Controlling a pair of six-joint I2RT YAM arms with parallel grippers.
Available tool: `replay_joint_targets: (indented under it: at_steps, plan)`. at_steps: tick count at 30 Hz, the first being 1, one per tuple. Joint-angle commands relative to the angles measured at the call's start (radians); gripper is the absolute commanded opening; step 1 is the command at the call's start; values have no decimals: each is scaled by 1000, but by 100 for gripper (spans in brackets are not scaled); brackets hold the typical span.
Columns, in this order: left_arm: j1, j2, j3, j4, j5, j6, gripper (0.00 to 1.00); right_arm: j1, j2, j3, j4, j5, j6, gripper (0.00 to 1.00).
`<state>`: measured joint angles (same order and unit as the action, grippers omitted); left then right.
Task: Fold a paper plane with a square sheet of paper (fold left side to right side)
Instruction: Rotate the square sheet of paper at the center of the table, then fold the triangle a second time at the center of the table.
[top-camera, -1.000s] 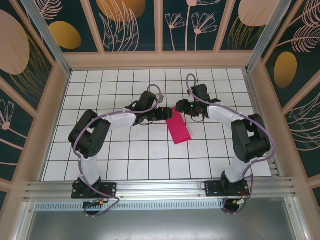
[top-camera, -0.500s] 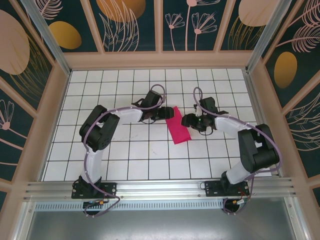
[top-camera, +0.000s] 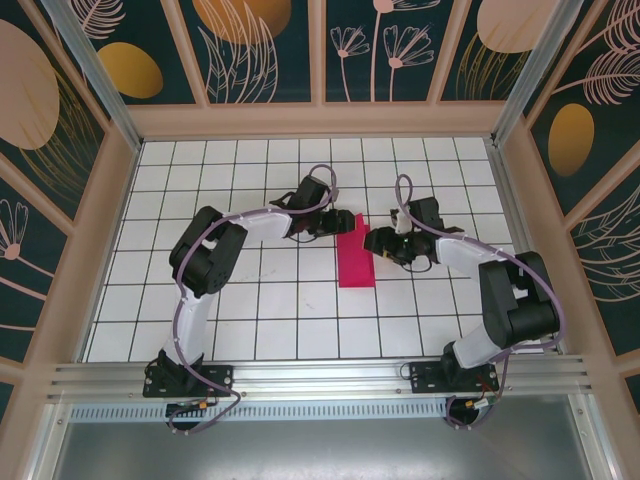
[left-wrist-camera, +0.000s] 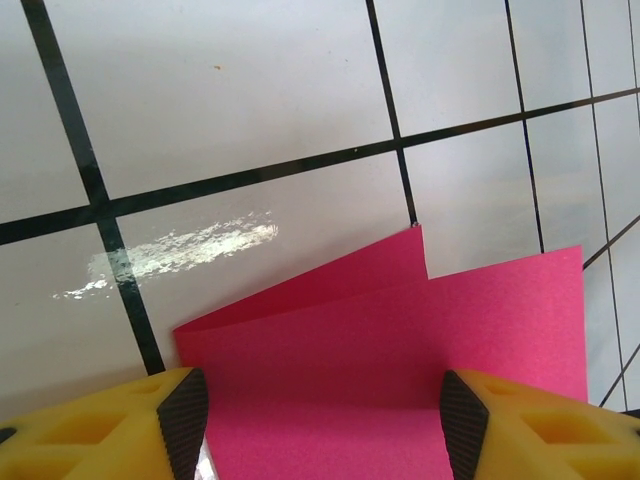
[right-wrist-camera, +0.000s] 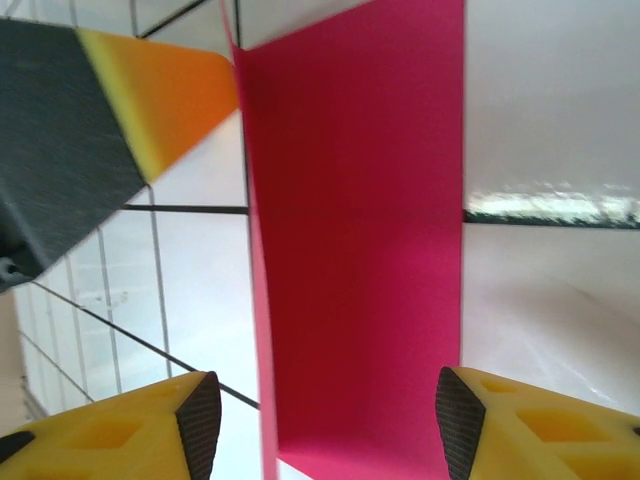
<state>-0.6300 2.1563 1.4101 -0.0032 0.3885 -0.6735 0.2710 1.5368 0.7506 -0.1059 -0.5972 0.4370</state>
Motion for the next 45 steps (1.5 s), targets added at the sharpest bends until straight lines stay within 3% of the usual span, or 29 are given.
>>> replay_joint_targets:
  at_steps: [1,6,11,16,19,28,36,45]
  plan:
    - [5,-47,-5,3,-8,38,66,-5,46,19,65,-86,28,61]
    - [7,-194,-95,29,-84,102,67,-5,108,58,63,-107,38,50]
    - [-6,-397,-289,118,-108,191,68,-4,113,65,73,-113,66,38]
    - [-158,-534,-424,107,-216,303,69,-4,102,82,38,-101,77,35]
    - [-254,-553,-489,131,-264,304,69,-5,100,87,25,-93,86,35]
    - [-457,-435,-388,24,-463,340,70,-7,104,84,35,-91,117,35]
    - [-518,-291,-259,-61,-610,362,75,-9,109,84,39,-90,121,36]
    - [-564,-189,-173,-128,-852,376,75,-14,116,86,36,-92,115,36]
